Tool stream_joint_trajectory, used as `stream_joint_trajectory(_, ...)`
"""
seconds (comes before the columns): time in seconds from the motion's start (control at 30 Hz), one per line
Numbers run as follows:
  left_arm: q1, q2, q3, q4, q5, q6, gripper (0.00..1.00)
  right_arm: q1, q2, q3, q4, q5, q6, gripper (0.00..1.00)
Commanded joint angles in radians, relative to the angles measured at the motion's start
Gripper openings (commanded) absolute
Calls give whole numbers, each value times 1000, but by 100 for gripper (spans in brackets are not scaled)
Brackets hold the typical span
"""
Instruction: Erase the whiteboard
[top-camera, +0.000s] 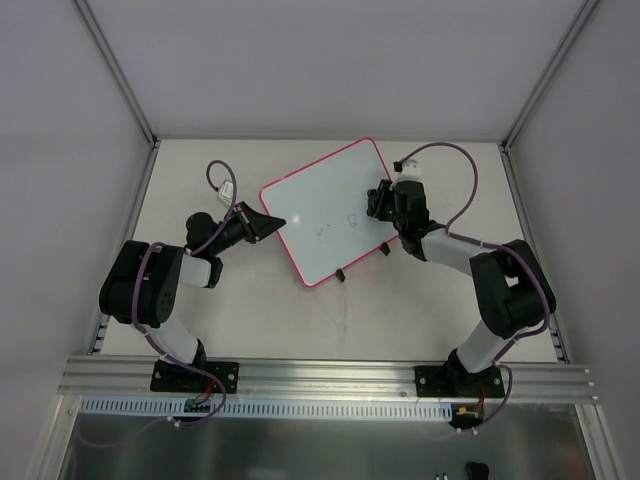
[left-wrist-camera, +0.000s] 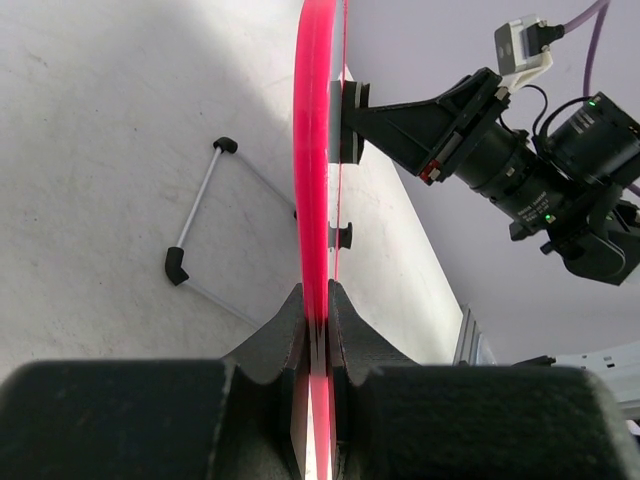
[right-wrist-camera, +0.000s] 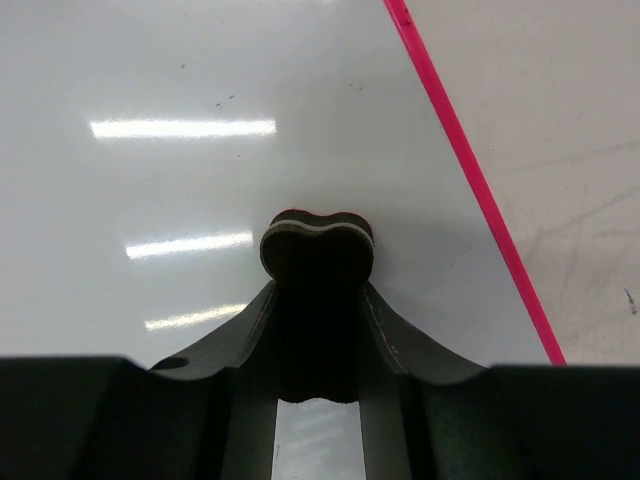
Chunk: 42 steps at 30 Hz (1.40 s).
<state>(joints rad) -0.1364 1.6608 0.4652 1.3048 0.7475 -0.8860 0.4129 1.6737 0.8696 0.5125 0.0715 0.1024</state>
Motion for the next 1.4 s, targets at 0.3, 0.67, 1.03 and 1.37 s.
stream_joint_trajectory(0.3,-5,11,15,327,10,47,0,276,26,72,-169,-1,-12,0)
stream_joint_trajectory(0.67,-5,7,16,329,10,45,0,471,72,129,-206,10,-3,0)
stream_joint_trajectory(1.03,-5,-6,10,326,12,48,0,555,119,118,-186,70,3,0)
stream_joint_trajectory(1.37,-5,-10,9,326,12,50,0,505,84,57,-189,136,6,0)
